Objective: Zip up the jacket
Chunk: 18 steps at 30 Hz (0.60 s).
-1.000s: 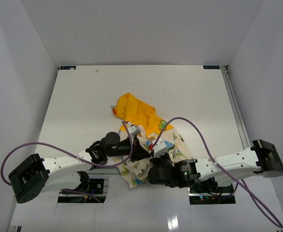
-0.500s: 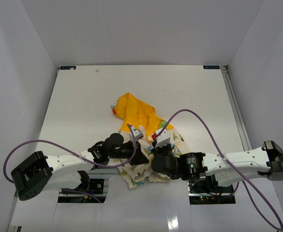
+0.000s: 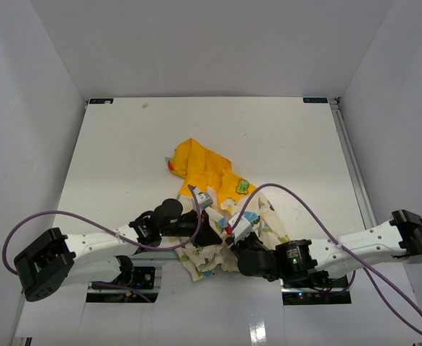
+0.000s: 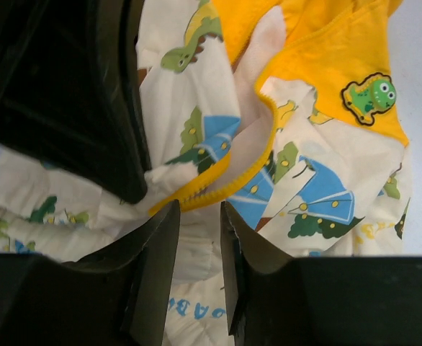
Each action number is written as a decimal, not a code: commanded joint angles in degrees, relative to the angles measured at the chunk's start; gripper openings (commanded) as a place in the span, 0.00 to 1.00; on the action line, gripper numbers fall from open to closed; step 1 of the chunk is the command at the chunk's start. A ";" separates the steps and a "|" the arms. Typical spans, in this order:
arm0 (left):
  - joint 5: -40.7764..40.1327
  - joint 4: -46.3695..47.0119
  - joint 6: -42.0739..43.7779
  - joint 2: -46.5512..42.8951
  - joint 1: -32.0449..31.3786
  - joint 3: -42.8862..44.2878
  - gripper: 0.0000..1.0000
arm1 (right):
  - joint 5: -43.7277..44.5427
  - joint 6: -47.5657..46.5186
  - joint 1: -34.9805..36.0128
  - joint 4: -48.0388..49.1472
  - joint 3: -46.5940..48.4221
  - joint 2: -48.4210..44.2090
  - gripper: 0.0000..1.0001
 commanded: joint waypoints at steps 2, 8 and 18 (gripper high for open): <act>2.17 0.25 -0.51 -1.19 0.24 -0.04 0.00 | 4.42 -5.83 4.65 7.07 -0.46 0.02 0.40; 2.45 0.42 -0.52 -1.72 0.33 -0.22 0.00 | 3.34 1.03 4.76 4.85 -0.48 1.08 0.37; 2.66 0.37 -0.52 -1.98 0.33 -0.31 0.00 | 3.22 6.68 4.76 2.62 -1.21 3.04 0.44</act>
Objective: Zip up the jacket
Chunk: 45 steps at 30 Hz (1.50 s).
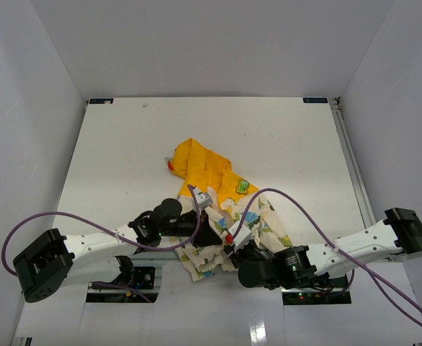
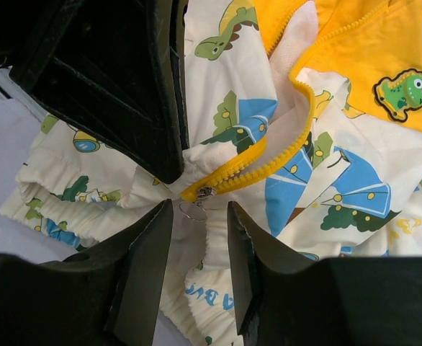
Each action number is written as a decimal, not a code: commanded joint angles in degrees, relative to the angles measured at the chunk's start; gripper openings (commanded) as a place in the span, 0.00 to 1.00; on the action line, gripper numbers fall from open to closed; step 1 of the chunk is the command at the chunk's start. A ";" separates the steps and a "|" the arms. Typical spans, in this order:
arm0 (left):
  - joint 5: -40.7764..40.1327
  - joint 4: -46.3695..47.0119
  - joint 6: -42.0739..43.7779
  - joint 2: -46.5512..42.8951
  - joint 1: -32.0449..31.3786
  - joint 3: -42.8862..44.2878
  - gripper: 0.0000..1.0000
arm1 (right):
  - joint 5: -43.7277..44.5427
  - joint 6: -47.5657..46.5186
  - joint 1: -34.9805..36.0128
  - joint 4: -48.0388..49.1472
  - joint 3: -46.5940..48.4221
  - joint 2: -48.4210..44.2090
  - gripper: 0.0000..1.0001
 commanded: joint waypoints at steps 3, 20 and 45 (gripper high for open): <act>1.30 0.34 -0.14 -1.26 0.09 -0.29 0.00 | 0.34 1.97 0.32 1.15 -1.13 3.20 0.44; 1.48 0.43 -0.10 -1.27 0.09 -0.31 0.00 | 3.94 3.63 0.32 4.05 -1.76 7.41 0.47; 1.65 0.69 -0.19 -2.15 0.09 -0.74 0.00 | 9.63 8.27 0.32 3.42 -2.79 5.73 0.08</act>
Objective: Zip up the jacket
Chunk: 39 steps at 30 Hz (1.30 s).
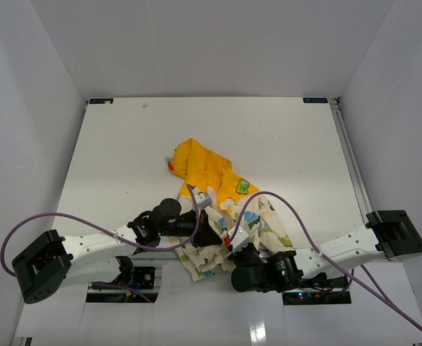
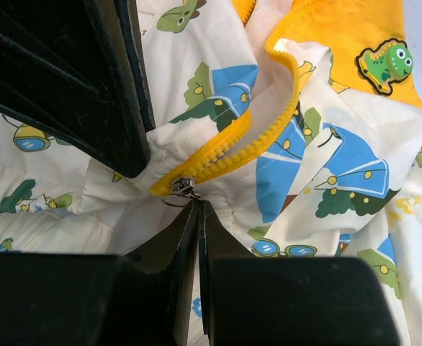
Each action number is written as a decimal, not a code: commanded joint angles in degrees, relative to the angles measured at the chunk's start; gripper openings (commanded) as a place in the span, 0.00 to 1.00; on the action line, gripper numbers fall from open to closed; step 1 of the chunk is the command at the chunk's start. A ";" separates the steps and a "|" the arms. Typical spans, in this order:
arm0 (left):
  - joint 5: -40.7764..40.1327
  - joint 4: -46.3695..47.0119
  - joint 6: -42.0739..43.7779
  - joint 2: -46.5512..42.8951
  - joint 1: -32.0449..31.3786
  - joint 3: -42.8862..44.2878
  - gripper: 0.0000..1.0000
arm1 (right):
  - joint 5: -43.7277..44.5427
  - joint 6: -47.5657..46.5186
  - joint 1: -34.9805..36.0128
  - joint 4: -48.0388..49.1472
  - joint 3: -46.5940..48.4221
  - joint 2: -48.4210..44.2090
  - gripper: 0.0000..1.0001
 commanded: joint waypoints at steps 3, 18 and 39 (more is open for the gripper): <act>1.41 0.62 -0.20 -1.29 0.09 -0.72 0.00 | 5.26 4.93 0.30 -2.83 0.85 -2.04 0.08; 1.67 0.65 0.07 -0.76 0.09 -0.63 0.00 | 9.23 3.94 0.30 -9.45 6.22 -2.55 0.08; 1.59 0.58 -0.02 -0.34 0.09 -0.39 0.00 | -2.79 -2.97 1.28 6.30 -1.11 -6.34 0.45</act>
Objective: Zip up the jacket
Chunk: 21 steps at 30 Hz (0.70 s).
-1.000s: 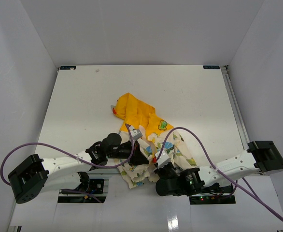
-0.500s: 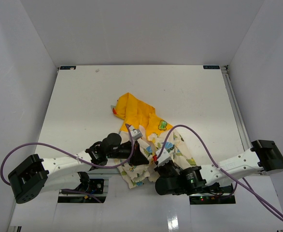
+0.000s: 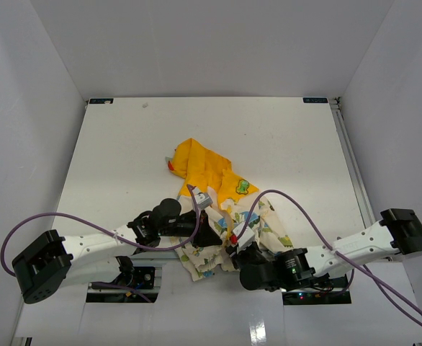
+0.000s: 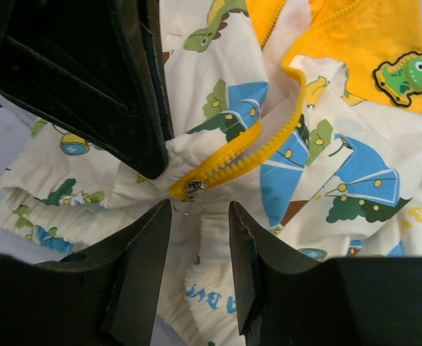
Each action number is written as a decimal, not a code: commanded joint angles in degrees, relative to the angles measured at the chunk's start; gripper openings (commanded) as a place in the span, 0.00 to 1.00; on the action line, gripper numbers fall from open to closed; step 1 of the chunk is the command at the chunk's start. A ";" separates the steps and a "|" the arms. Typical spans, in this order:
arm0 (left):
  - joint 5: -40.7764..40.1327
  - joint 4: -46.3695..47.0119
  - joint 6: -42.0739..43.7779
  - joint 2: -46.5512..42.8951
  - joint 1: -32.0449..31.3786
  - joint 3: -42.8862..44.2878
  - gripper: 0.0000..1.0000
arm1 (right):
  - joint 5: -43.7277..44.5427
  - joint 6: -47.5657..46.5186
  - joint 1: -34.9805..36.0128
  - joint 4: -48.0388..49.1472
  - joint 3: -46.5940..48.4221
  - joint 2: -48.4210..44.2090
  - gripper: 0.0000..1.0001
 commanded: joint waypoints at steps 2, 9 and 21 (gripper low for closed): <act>1.07 0.51 -0.02 -0.27 0.09 -0.35 0.00 | -0.10 -1.66 0.45 7.12 0.54 3.28 0.49; 1.05 0.60 -0.02 -0.71 0.09 -0.44 0.00 | 1.27 -1.66 0.03 7.13 2.50 7.64 0.52; 1.24 0.69 -0.11 -0.73 0.09 -0.53 0.00 | 6.81 4.40 0.02 0.54 6.59 14.98 0.52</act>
